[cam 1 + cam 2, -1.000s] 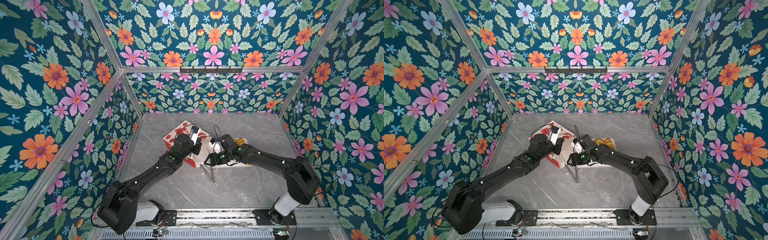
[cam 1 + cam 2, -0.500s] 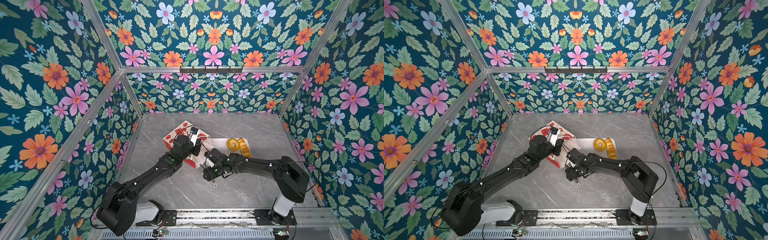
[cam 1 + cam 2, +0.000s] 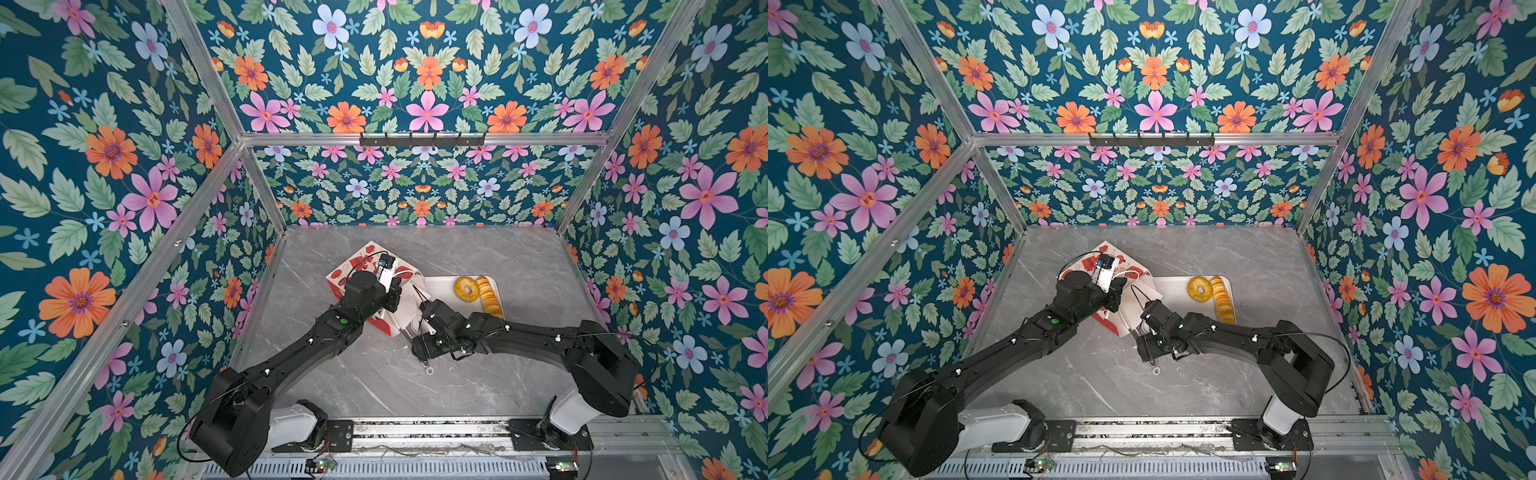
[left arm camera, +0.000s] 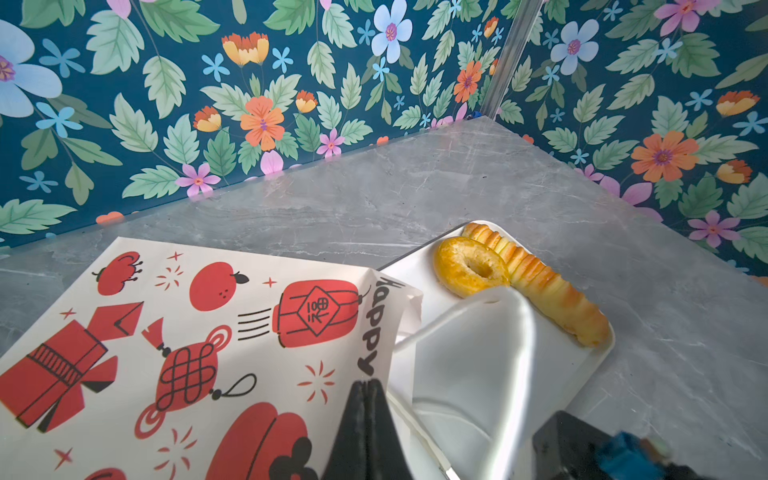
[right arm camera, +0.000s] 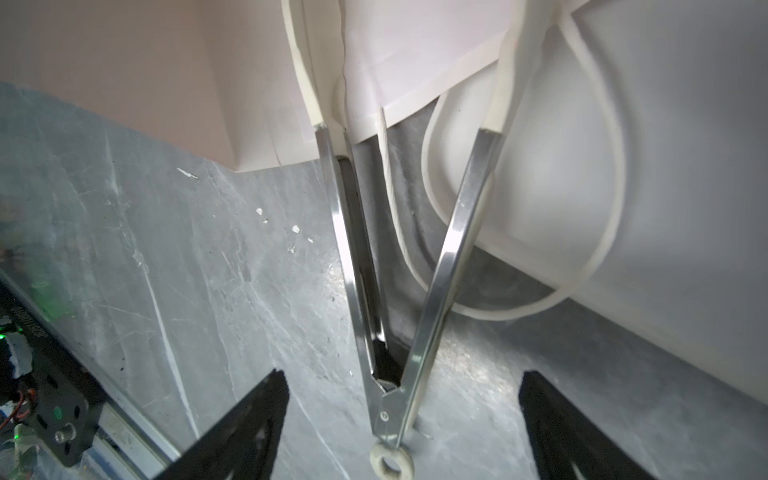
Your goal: Take the fake bread out of the paper bag
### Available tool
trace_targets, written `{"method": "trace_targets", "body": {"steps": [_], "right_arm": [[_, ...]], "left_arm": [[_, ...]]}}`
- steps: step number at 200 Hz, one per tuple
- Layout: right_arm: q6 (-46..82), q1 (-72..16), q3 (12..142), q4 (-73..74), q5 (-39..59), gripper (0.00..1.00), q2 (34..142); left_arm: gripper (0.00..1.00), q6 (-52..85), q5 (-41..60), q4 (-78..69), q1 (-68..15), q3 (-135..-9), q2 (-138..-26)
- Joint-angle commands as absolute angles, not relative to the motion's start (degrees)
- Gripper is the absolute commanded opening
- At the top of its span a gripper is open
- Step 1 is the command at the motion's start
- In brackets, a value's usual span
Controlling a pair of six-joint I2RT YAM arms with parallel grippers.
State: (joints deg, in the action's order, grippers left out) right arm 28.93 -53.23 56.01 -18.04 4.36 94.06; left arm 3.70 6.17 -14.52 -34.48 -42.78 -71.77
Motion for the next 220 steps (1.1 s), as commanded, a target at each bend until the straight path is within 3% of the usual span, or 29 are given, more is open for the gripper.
{"method": "trace_targets", "body": {"steps": [1, 80, 145, 220], "right_arm": [[29.3, -53.3, 56.4, -16.8, 5.6, 0.89, 94.5], [27.7, -53.4, 60.5, -17.5, 5.3, 0.89, 102.0], [27.7, -54.0, 62.9, -19.8, 0.9, 0.83, 106.0], [29.2, -54.4, 62.4, -21.9, -0.7, 0.63, 104.0]], "left_arm": [[0.00, 3.1, 6.4, -15.0, -34.5, -43.3, -71.5], [0.00, 3.1, 6.2, -14.9, -34.5, -43.3, -71.2], [0.00, 3.1, 6.1, -15.1, -34.5, -43.3, -71.5], [0.00, 3.0, 6.0, -15.1, -34.5, -43.5, -71.7]]}}
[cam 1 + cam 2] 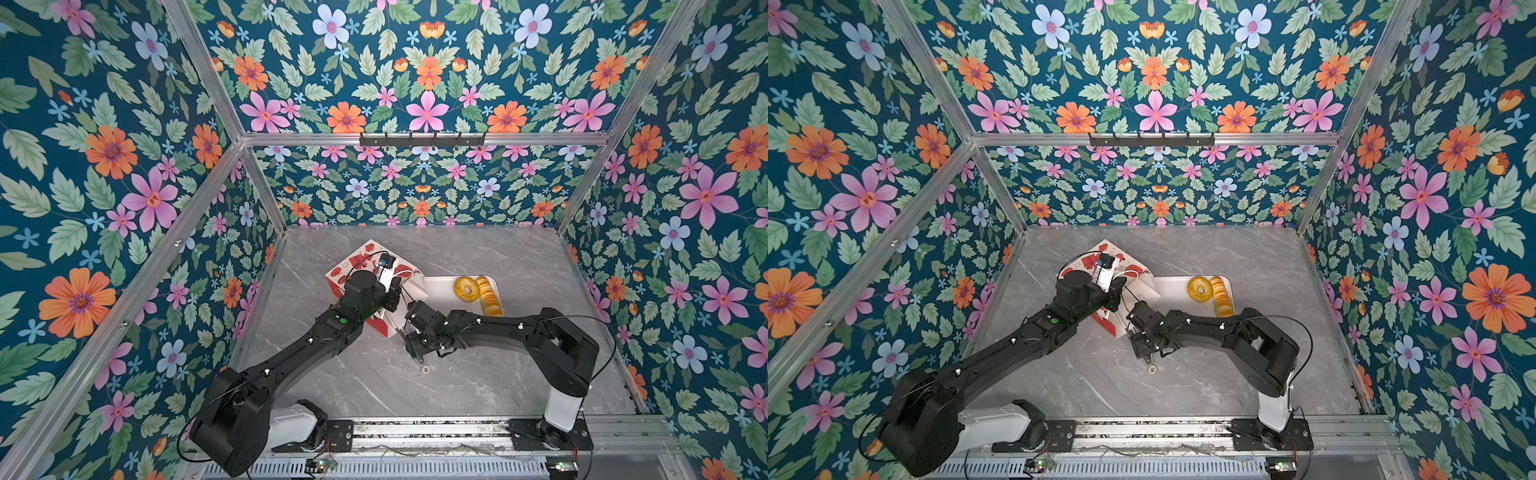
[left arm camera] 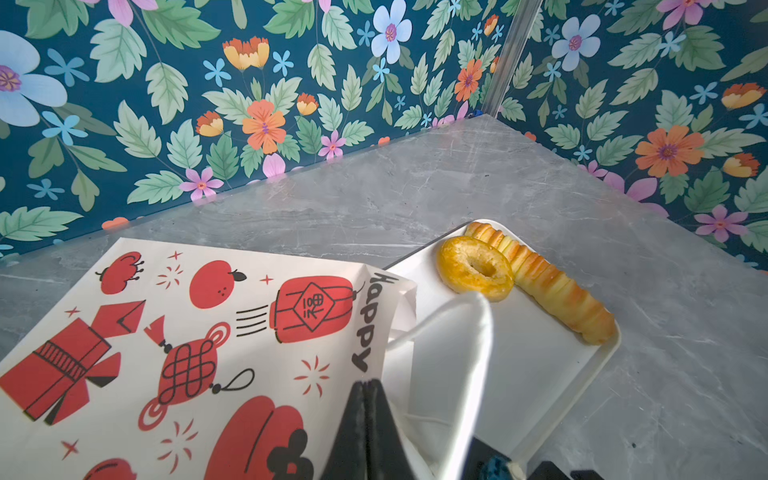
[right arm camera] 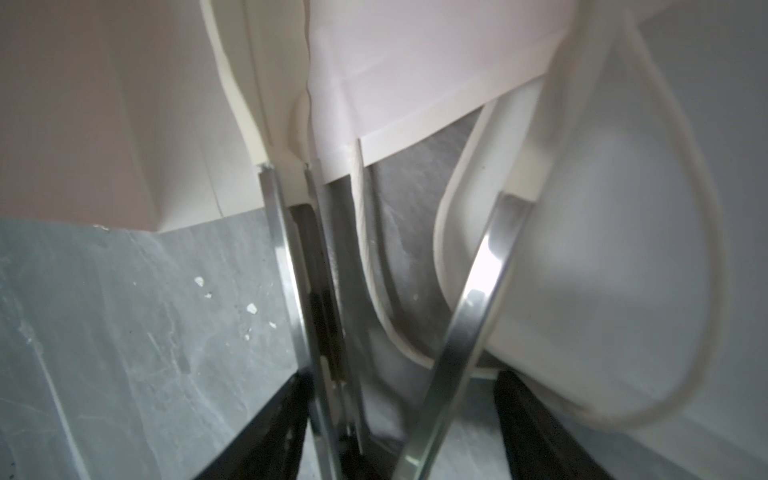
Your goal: Take the fake bread out of the paper bag
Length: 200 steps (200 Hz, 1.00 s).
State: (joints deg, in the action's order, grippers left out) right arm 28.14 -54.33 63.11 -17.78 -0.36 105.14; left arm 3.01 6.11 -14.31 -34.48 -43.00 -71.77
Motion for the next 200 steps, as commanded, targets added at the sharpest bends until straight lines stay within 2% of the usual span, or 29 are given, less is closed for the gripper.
{"method": "trace_targets", "body": {"steps": [1, 41, 89, 102, 119, 132, 200], "right_arm": [[29.2, -54.3, 62.4, -21.8, -0.7, 0.62, 103.9], [29.8, -54.4, 61.4, -23.1, -0.7, 0.49, 101.0], [29.6, -54.3, 60.2, -24.1, -1.4, 0.44, 98.1], [29.1, -54.4, 60.5, -24.0, -0.9, 0.48, 98.3], [28.0, -54.6, 60.6, -22.6, 0.0, 0.65, 98.2], [26.4, -55.4, 61.4, -22.6, -1.0, 0.72, 98.7], [23.2, -57.4, 62.7, -19.8, -6.1, 0.74, 104.3]], "left_arm": [[0.00, 3.0, 6.0, -15.1, -34.5, -43.5, -71.7], [0.00, 3.0, 6.1, -15.2, -34.5, -43.5, -71.9], [0.00, 2.9, 6.0, -15.4, -34.5, -43.3, -71.7], [0.00, 2.9, 6.0, -15.5, -34.5, -43.2, -71.8], [0.00, 3.0, 6.0, -15.6, -34.5, -42.9, -71.7], [0.00, 3.1, 5.9, -15.9, -34.5, -42.7, -71.6], [0.00, 3.2, 5.5, -16.3, -34.5, -42.2, -71.2]]}}
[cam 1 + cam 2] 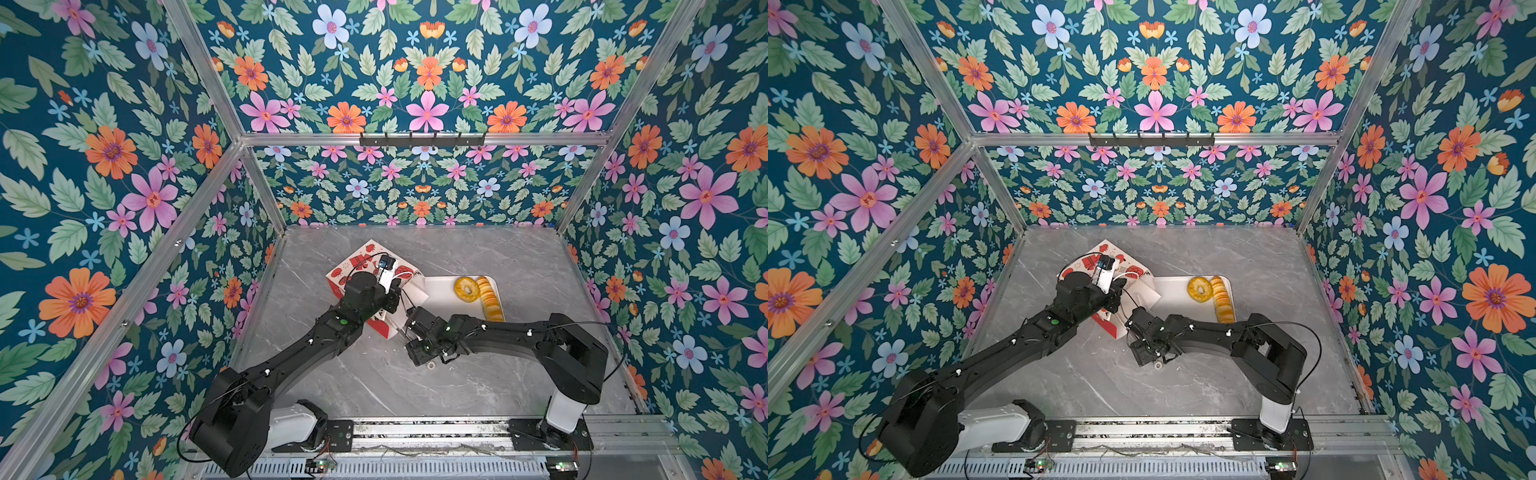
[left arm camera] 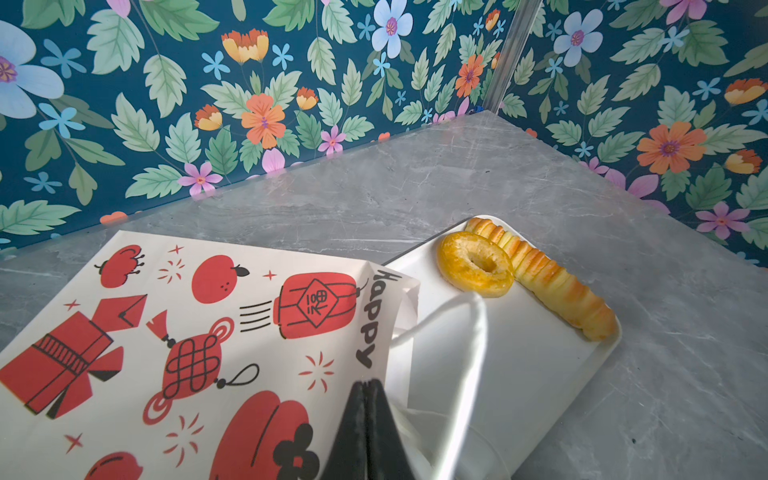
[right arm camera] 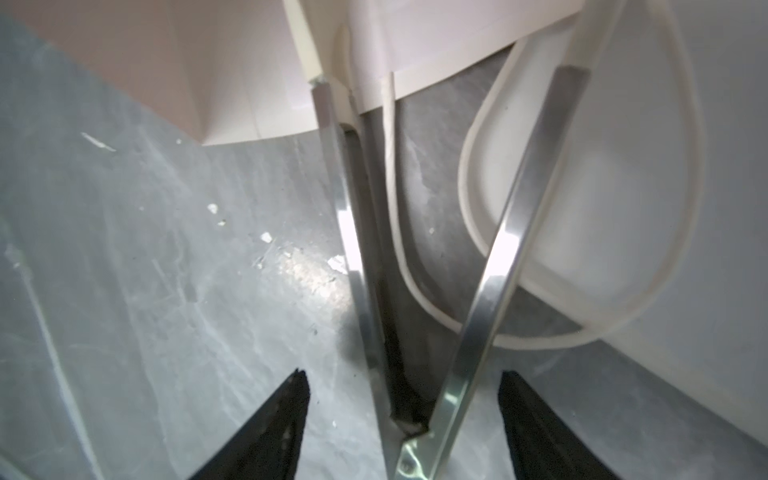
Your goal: Take the fake bread out of the paper bag
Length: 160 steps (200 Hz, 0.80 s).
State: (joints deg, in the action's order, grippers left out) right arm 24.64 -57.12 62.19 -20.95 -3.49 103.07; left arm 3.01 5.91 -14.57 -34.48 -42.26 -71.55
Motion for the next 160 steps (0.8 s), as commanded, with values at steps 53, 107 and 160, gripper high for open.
{"method": "trace_targets", "body": {"steps": [53, 107, 160], "right_arm": [[24.8, -57.9, 64.0, -19.5, -10.6, 0.72, 106.4], [25.8, -57.9, 63.4, -20.2, -11.1, 0.50, 106.6], [26.2, -58.0, 62.0, -21.5, -10.8, 0.29, 102.4]], "left_arm": [[0.00, 3.3, 5.4, -16.3, -34.5, -42.2, -71.4], [0.00, 3.4, 5.4, -16.3, -34.5, -42.3, -71.5], [0.00, 3.4, 5.4, -16.5, -34.5, -42.4, -71.5]]}}
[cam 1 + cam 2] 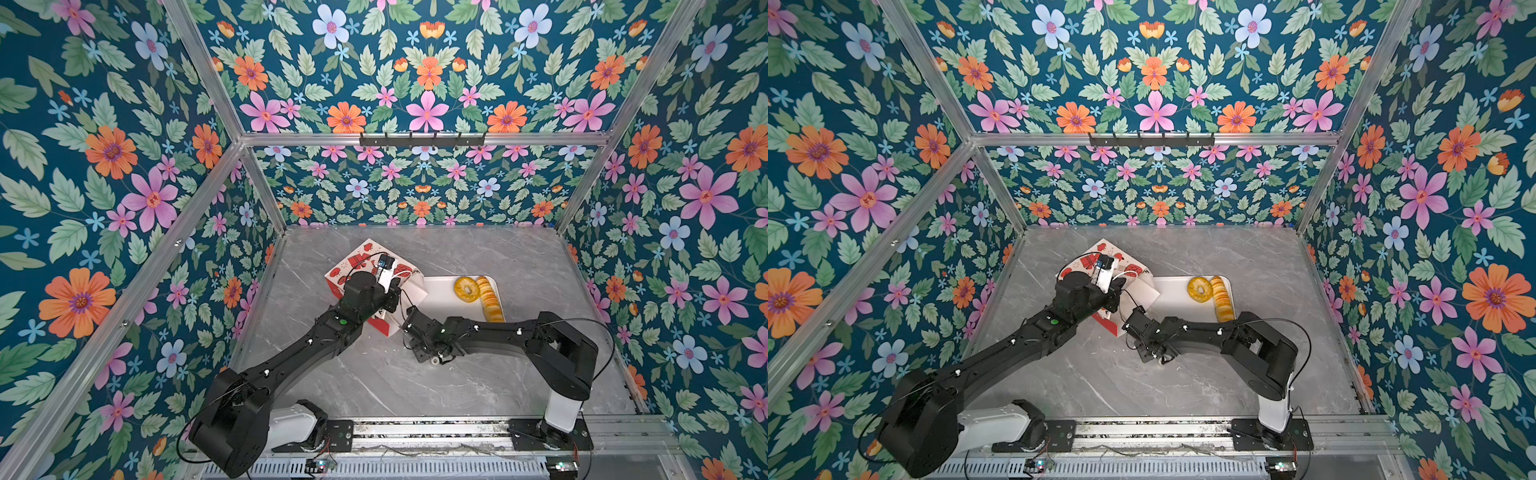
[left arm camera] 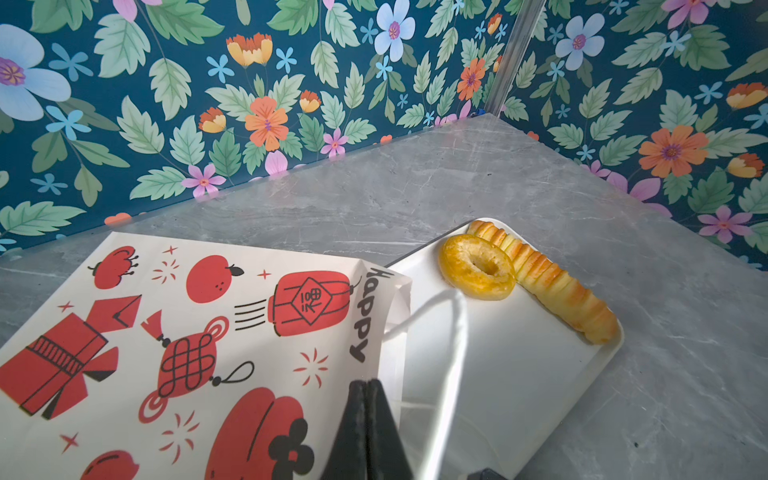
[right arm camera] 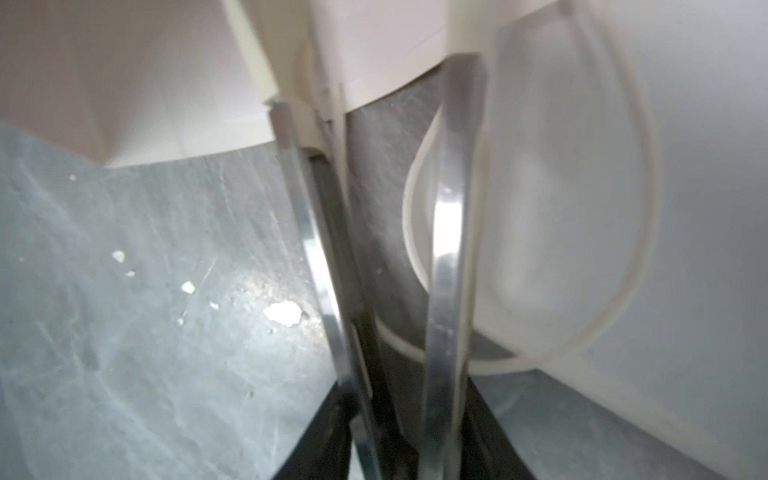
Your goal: Take the fake bread out of the paper bag
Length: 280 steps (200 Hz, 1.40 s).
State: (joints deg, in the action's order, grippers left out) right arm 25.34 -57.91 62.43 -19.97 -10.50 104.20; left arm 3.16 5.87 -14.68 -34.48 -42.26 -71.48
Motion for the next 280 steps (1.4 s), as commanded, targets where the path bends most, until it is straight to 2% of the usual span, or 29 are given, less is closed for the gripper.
{"method": "trace_targets", "body": {"steps": [1, 30, 73, 161, 213, 244, 280], "right_arm": [[26.2, -58.0, 62.0, -21.5, -10.8, 0.28, 102.3], [26.2, -58.0, 60.8, -22.4, -10.1, 0.16, 99.6], [26.3, -57.9, 59.5, -25.3, -6.7, 0.18, 95.5], [26.5, -57.0, 51.9, -30.1, 11.1, 0.18, 78.9], [30.1, -51.1, 43.9, -31.1, 9.1, 0.20, 66.2], [28.1, -45.1, 41.8, -28.1, 9.3, 0.21, 67.8], [27.6, -43.0, 41.2, -21.5, 10.5, 0.20, 74.9]], "left_arm": [[0.00, 3.4, 5.4, -16.5, -34.5, -42.4, -71.5], [0.00, 3.4, 5.2, -16.5, -34.5, -42.4, -71.6], [0.00, 3.4, 4.8, -16.5, -34.5, -42.4, -71.7], [0.00, 3.3, 4.0, -17.3, -34.5, -43.1, -72.7], [0.00, 3.6, 3.4, -18.1, -34.5, -42.3, -72.6], [0.00, 3.7, 3.7, -18.5, -34.5, -42.3, -72.9], [0.00, 3.7, 3.7, -18.6, -34.5, -42.1, -72.2]]}}
